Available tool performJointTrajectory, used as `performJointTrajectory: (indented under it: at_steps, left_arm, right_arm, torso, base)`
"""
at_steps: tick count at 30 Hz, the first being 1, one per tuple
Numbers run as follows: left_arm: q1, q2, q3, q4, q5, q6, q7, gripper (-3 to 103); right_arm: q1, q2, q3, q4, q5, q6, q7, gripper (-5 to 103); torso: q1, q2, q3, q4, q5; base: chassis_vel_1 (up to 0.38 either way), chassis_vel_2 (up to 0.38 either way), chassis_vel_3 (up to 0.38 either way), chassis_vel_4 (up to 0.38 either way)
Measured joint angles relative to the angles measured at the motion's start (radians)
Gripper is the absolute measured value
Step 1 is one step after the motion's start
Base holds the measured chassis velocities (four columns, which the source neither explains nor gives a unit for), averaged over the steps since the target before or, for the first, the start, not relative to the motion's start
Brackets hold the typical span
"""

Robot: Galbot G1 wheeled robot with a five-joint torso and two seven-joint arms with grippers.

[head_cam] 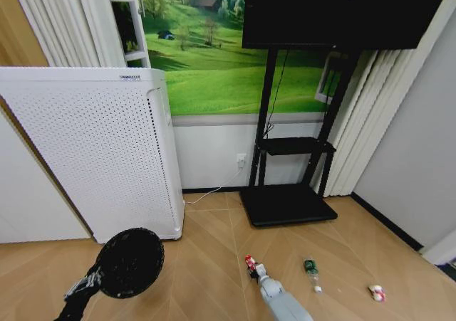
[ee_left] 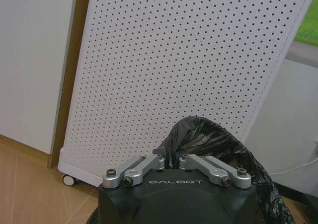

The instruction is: Pick up the trash bin and place the garbage on the floor into it.

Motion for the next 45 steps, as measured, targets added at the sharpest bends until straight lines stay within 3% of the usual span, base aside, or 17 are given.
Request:
performJointTrajectory:
  at_steps: [3,8,9,12,13,15,16,17,19,20,22,23,25,30,34,39,45]
  left_arm:
    - [-0.006,0.004,0.002,0.006,-0.005,0.000,-0.001,7]
    - [-0.049,0.046,0.032,0.065,-0.024,0.004,-0.010,7]
    - [-0.049,0.046,0.032,0.065,-0.024,0.004,-0.010,7]
    - [-0.095,0.077,0.116,0.107,-0.038,0.005,-0.040,7]
    - [-0.095,0.077,0.116,0.107,-0.038,0.005,-0.040,7]
    - [-0.121,0.098,0.170,0.120,-0.056,0.006,-0.057,7]
    - [-0.150,0.118,0.214,0.132,-0.072,0.007,-0.072,7]
    - [-0.150,0.118,0.214,0.132,-0.072,0.007,-0.072,7]
    - [-0.221,0.171,0.312,0.155,-0.106,0.007,-0.101,7]
    - [-0.221,0.171,0.312,0.155,-0.106,0.007,-0.101,7]
    - [-0.307,0.227,0.439,0.179,-0.192,0.011,-0.145,7]
    - [-0.307,0.227,0.439,0.179,-0.192,0.011,-0.145,7]
    - [-0.389,0.262,0.538,0.225,-0.225,0.012,-0.170,7]
    - [-0.515,0.302,0.680,0.323,-0.227,0.012,-0.187,7]
    - [-0.616,0.322,0.798,0.388,-0.232,0.016,-0.192,7]
    - [-0.725,0.336,0.957,0.434,-0.237,0.046,-0.146,7]
    - [-0.750,0.333,1.010,0.425,-0.233,0.072,-0.088,7]
  right_arm:
    - [-0.011,-0.006,0.002,0.027,0.024,-0.001,0.009,44]
    - [-0.095,-0.068,0.009,0.275,0.214,-0.040,0.028,44]
    - [-0.095,-0.068,0.009,0.275,0.214,-0.040,0.028,44]
    - [-0.224,-0.118,0.085,0.639,0.465,-0.077,0.072,44]
    - [-0.224,-0.118,0.085,0.639,0.465,-0.077,0.072,44]
    - [-0.321,-0.149,0.128,0.840,0.555,-0.105,0.083,44]
    - [-0.395,-0.179,0.159,0.980,0.602,-0.120,0.084,44]
    - [-0.395,-0.179,0.159,0.980,0.602,-0.120,0.084,44]
    - [-0.525,-0.236,0.219,1.205,0.645,-0.127,0.062,44]
    - [-0.525,-0.236,0.219,1.205,0.645,-0.127,0.062,44]
    - [-0.639,-0.269,0.257,1.353,0.642,-0.107,0.029,44]
    - [-0.639,-0.269,0.257,1.353,0.642,-0.107,0.029,44]
    - [-0.724,-0.260,0.264,1.447,0.616,-0.082,-0.002,44]
    - [-0.818,-0.242,0.257,1.529,0.567,-0.043,-0.053,44]
    - [-0.853,-0.270,0.228,1.555,0.534,-0.014,-0.094,44]
    - [-0.832,-0.346,0.155,1.530,0.487,0.018,-0.144,44]
    - [-0.809,-0.360,0.121,1.463,0.405,0.048,-0.159,44]
  torso:
    - [0.000,0.000,0.000,0.0001,0.0000]
    - [0.000,0.000,0.000,-0.0002,0.0000]
    - [0.000,0.000,0.000,-0.0002,0.0000]
    - [0.000,0.000,0.000,0.0003,-0.0001]
    - [0.000,0.000,0.000,0.0003,-0.0001]
    - [0.000,0.000,0.000,0.0006,-0.0001]
    - [0.000,0.000,0.000,-0.0008,0.0003]
    - [0.000,0.000,0.000,-0.0008,0.0003]
    - [0.000,0.000,0.000,-0.0006,-0.0006]
    - [0.000,0.000,0.000,-0.0006,-0.0006]
    - [0.000,0.000,0.000,-0.0002,0.0001]
    - [0.000,0.000,0.000,-0.0002,0.0001]
    - [0.000,0.000,0.000,-0.0002,0.0000]
    - [0.000,0.000,0.000,0.0000,0.0001]
    - [0.000,0.000,0.000,-0.0002,-0.0001]
    - [0.000,0.000,0.000,0.0001,0.0002]
    - [0.000,0.000,0.000,0.0000,0.0001]
  base:
    - [0.000,0.000,0.000,0.000]
    - [0.000,0.000,0.000,0.000]
    - [0.000,0.000,0.000,0.000]
    - [0.000,0.000,0.000,0.000]
    - [0.000,0.000,0.000,0.000]
    - [0.000,0.000,0.000,0.000]
    - [0.000,0.000,0.000,0.000]
    - [0.000,0.000,0.000,0.000]
    - [0.000,0.000,0.000,0.000]
    - [0.000,0.000,0.000,0.000]
    - [0.000,0.000,0.000,0.000]
    - [0.000,0.000,0.000,0.000]
    - [0.000,0.000,0.000,0.000]
    - [0.000,0.000,0.000,0.000]
    - [0.000,0.000,0.000,0.000]
    - [0.000,0.000,0.000,0.000]
    - [0.000,0.000,0.000,0.000]
